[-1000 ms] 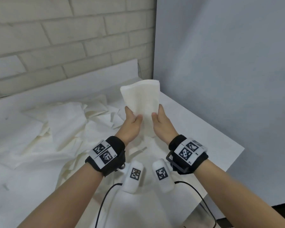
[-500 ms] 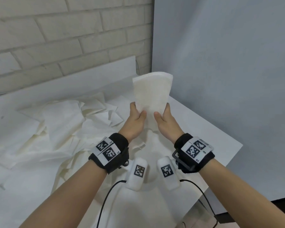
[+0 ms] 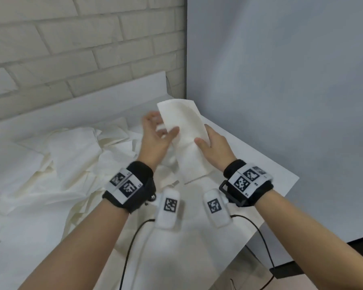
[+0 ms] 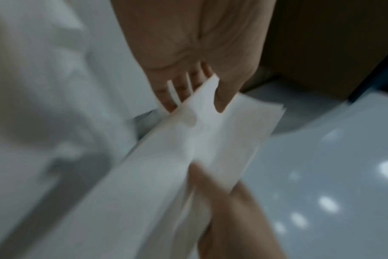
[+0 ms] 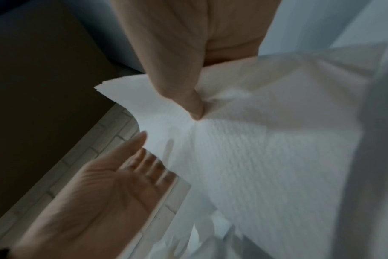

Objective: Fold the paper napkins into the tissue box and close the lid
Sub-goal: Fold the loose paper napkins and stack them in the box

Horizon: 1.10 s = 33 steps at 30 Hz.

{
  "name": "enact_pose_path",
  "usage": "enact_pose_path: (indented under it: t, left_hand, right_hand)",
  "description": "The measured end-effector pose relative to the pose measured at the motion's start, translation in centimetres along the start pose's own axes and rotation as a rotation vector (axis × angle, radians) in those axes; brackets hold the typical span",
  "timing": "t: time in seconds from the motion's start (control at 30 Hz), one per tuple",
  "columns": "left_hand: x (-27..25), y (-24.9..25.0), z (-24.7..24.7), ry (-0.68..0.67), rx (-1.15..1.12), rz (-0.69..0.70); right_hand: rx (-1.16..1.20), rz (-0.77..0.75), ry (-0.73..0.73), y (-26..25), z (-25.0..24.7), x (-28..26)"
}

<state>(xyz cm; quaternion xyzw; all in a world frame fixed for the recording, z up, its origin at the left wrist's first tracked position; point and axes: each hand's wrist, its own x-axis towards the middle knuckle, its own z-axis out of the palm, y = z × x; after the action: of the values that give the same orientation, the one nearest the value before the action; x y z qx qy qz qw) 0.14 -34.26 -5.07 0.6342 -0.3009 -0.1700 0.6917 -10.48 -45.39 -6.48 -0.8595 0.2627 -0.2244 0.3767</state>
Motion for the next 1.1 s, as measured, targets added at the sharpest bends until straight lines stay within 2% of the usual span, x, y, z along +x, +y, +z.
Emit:
enact_pose_path:
  t: [0.07,0.17,0.23,0.3,0.37,0.43,0.5,0.67,0.8,0.9,0.97,1.0,1.1]
  left_hand:
    - [0.9,1.8,-1.1,0.011,0.021,0.121]
    - [1.2,2.6,-1.4,-0.098,0.254,0.132]
    - [0.8,1.6,-0.9,-0.118,0.330,0.052]
    - [0.0,0.1,-0.2,-0.112,0.314,-0.085]
    - [-0.8,-1.5,0.5,-0.147,0.260,-0.220]
    - [-1.1,-3.0,1.1,-0.152,0.206,-0.332]
    - [-0.9,-3.9,1.3,-0.120,0.181,-0.386]
    - [0.1,-4.7,1.5,-0.118,0.156,-0.389]
    - [0.1,-4.7,1.6,-0.131,0.269,-0.442]
    - [0.0,-3.2,1.3,-0.051,0.225,-0.362]
    - [-0.3,-1.3,0.5,0.032,0.175,-0.277]
    - [-0.5,-0.3,0.1,0.040,0.138,-0.279]
    - [-1.5,2.4,-1.2,-0.095,0.027,-0.338]
  right_hand:
    - [-0.133,-0.042,-0.052,-0.4,-1.5,0.6]
    - [-0.368,-0.078,-0.143,-1.6,-3.7,1.7]
    - [-0.507,-0.094,-0.137,-2.5,-5.1,2.3]
    - [-0.650,-0.105,-0.124,-3.0,-5.8,2.4]
    - [-0.835,-0.107,-0.213,-2.8,-5.2,2.0]
    - [-0.966,-0.083,-0.370,-1.7,-3.6,1.3]
    - [-1.008,-0.068,-0.416,-1.0,-2.9,1.1]
    - [-0.999,-0.102,-0.297,-1.5,-3.8,1.9]
    - [-1.054,-0.103,-0.449,-0.8,-1.9,0.8]
    - [-0.962,-0.089,-0.376,-1.7,-3.2,1.0]
    - [-0.717,-0.054,-0.263,-3.1,-5.3,1.4]
    - [-0.557,-0.054,-0.204,-3.9,-6.1,1.5]
    - [-0.096,-0.078,-0.061,-5.9,-5.7,1.4]
